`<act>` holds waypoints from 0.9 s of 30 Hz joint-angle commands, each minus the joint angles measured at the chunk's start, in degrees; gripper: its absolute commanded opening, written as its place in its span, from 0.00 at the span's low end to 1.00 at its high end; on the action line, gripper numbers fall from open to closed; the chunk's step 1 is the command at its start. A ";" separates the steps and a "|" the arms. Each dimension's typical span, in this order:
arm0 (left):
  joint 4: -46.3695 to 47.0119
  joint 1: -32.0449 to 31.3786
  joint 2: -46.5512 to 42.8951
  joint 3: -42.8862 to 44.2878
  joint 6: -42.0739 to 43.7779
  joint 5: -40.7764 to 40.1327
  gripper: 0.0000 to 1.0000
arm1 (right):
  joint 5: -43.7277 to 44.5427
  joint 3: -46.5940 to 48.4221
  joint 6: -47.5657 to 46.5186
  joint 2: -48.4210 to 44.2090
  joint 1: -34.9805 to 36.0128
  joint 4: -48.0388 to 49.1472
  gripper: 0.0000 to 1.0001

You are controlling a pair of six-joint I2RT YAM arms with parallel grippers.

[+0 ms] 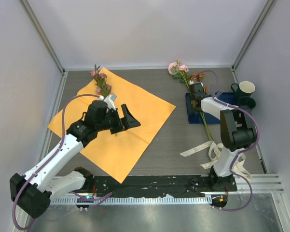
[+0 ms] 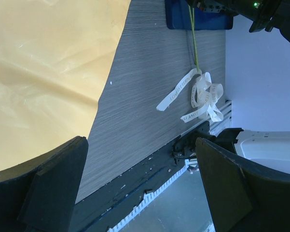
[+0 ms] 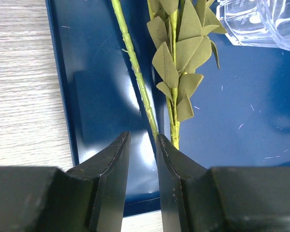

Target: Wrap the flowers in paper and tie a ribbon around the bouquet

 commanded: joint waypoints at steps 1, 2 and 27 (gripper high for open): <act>2.20 -0.18 -0.02 1.11 0.17 0.19 0.98 | 2.38 0.77 -1.58 1.15 -0.17 3.10 0.35; 2.20 -0.18 -0.10 1.11 0.08 0.10 0.98 | 2.21 0.76 -1.58 1.15 -0.17 3.28 0.35; 2.47 -0.26 0.60 1.55 -0.18 1.07 0.97 | 1.68 0.59 -2.19 -2.72 -0.43 4.33 0.45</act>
